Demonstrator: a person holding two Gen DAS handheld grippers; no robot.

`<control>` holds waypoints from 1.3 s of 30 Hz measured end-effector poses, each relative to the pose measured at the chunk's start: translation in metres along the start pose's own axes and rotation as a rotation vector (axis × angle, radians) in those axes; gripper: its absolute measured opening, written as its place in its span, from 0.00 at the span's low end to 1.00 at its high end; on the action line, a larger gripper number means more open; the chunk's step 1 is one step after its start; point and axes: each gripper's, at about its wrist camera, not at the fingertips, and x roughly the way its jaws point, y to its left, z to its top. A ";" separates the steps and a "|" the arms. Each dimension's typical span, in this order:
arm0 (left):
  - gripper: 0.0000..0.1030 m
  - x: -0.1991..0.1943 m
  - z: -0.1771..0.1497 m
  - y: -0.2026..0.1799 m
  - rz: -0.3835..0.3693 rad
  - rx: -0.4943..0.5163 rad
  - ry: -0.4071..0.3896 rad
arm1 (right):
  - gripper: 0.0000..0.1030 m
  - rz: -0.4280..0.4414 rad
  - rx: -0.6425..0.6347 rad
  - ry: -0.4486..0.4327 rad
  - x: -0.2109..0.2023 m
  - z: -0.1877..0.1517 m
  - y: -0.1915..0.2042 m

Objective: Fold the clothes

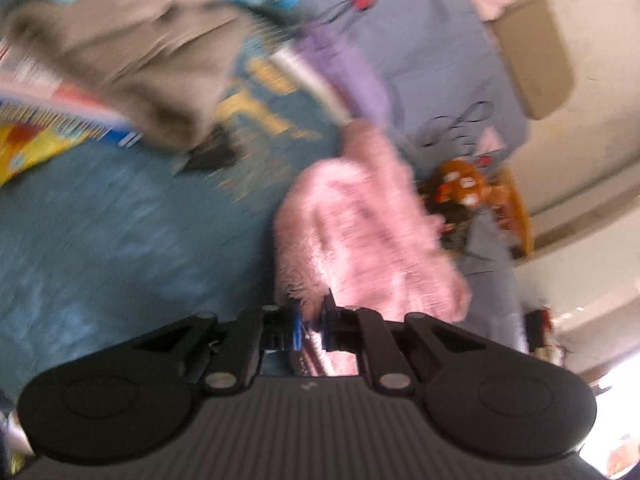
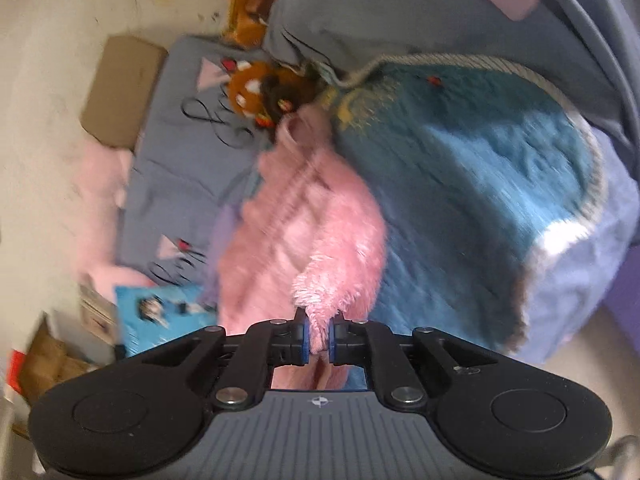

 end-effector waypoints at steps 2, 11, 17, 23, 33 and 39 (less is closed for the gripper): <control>0.09 0.003 0.017 -0.022 -0.058 0.019 -0.013 | 0.08 0.038 0.012 -0.011 0.005 0.015 0.010; 0.09 0.096 0.119 -0.130 -0.037 0.169 -0.026 | 0.08 0.060 -0.112 -0.058 0.087 0.125 0.090; 0.10 0.206 0.201 -0.179 -0.015 0.205 -0.039 | 0.08 0.007 -0.131 -0.109 0.177 0.213 0.122; 0.11 0.314 0.248 -0.182 0.094 0.190 -0.053 | 0.08 -0.159 -0.128 -0.094 0.268 0.257 0.110; 0.60 0.362 0.249 -0.162 0.213 0.320 -0.077 | 0.13 -0.244 -0.170 -0.118 0.304 0.261 0.087; 0.90 0.286 0.251 -0.179 0.193 0.380 -0.257 | 0.43 -0.233 -0.330 -0.268 0.252 0.252 0.111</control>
